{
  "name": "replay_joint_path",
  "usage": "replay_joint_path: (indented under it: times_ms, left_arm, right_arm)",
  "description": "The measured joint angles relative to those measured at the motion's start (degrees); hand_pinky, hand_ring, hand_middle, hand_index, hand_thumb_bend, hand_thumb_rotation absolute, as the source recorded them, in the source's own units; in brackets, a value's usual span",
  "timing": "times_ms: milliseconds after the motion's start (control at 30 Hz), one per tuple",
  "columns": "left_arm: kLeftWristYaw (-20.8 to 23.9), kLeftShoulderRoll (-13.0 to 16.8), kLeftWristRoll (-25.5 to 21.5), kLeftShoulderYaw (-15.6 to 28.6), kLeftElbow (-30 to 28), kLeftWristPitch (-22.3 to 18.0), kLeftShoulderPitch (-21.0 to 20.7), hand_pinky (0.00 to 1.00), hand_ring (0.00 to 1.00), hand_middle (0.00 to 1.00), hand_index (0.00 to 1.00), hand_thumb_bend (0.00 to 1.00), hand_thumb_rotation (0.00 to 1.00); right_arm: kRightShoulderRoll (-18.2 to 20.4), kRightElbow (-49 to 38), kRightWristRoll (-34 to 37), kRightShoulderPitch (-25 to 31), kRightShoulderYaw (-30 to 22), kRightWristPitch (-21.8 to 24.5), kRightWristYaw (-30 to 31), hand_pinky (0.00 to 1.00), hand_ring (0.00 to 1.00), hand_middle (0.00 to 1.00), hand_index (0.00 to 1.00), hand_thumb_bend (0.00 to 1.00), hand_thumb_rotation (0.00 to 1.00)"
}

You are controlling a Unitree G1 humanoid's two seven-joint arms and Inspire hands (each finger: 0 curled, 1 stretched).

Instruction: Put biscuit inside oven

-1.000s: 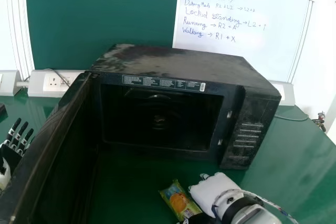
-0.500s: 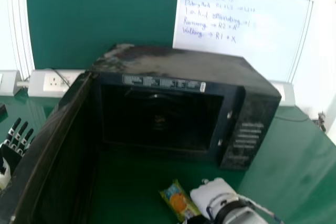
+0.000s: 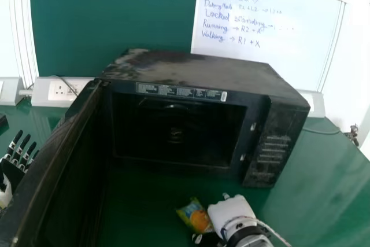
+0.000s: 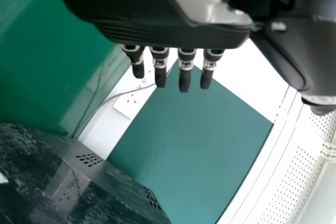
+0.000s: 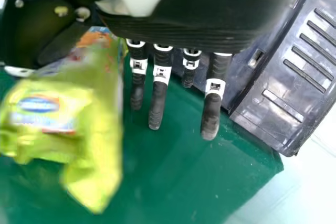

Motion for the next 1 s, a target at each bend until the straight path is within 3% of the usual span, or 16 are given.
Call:
replay_joint_path:
  times_ms: [100, 200, 267, 300, 433, 533, 700, 1000]
  left_arm:
    - [0.38, -0.05, 0.00, -0.01, -0.10, 0.02, 0.00, 0.86, 0.91, 0.94, 0.98, 0.86, 0.45]
    - [0.84, -0.10, -0.01, -0.03, -0.37, 0.05, -0.01, 0.85, 0.91, 0.93, 0.97, 0.85, 0.45]
    - [0.92, -0.10, -0.01, -0.05, -0.55, 0.05, -0.03, 0.86, 0.91, 0.93, 0.97, 0.85, 0.45]
    - [0.97, -0.10, 0.00, -0.07, -0.64, 0.05, -0.04, 0.85, 0.91, 0.93, 0.98, 0.85, 0.45]
    - [0.98, -0.10, -0.02, -0.13, -0.81, 0.05, -0.04, 0.86, 0.92, 0.94, 0.98, 0.84, 0.46]
    - [0.99, -0.11, -0.04, -0.13, -0.96, 0.06, -0.04, 0.86, 0.92, 0.94, 0.98, 0.85, 0.45]
    - [1.02, -0.15, -0.06, -0.14, -1.15, 0.06, -0.07, 0.87, 0.92, 0.94, 0.98, 0.85, 0.44]
    - [1.05, -0.17, -0.14, -0.13, -1.20, 0.06, -0.08, 0.86, 0.92, 0.94, 0.98, 0.85, 0.44]
  right_arm:
    - [0.78, 0.89, -0.65, 0.94, -0.03, 0.46, -2.81, 0.34, 0.48, 0.66, 0.79, 0.63, 0.38]
    - [0.86, 1.28, -0.75, 1.13, -0.13, 0.54, -3.76, 0.34, 0.48, 0.66, 0.79, 0.65, 0.29]
    - [0.72, 1.31, -0.66, 1.14, -0.16, 0.33, -3.80, 0.40, 0.54, 0.70, 0.79, 0.67, 0.22]
    - [0.59, 1.31, -0.54, 1.13, -0.18, 0.06, -3.77, 0.41, 0.55, 0.70, 0.79, 0.65, 0.23]
    - [0.43, 1.27, -0.07, 1.12, -0.28, -0.11, -3.36, 0.35, 0.47, 0.64, 0.77, 0.67, 0.19]
    - [0.18, 1.20, -0.34, 0.64, -0.28, -0.77, -2.33, 0.29, 0.41, 0.56, 0.75, 0.63, 0.21]
    - [0.69, 1.34, 0.16, -3.70, 0.09, -1.87, 6.22, 0.09, 0.16, 0.28, 0.72, 0.70, 0.07]
    - [0.92, 1.17, 4.10, -3.54, -2.11, -0.87, 6.88, 0.05, 0.12, 0.25, 0.71, 0.73, 0.01]
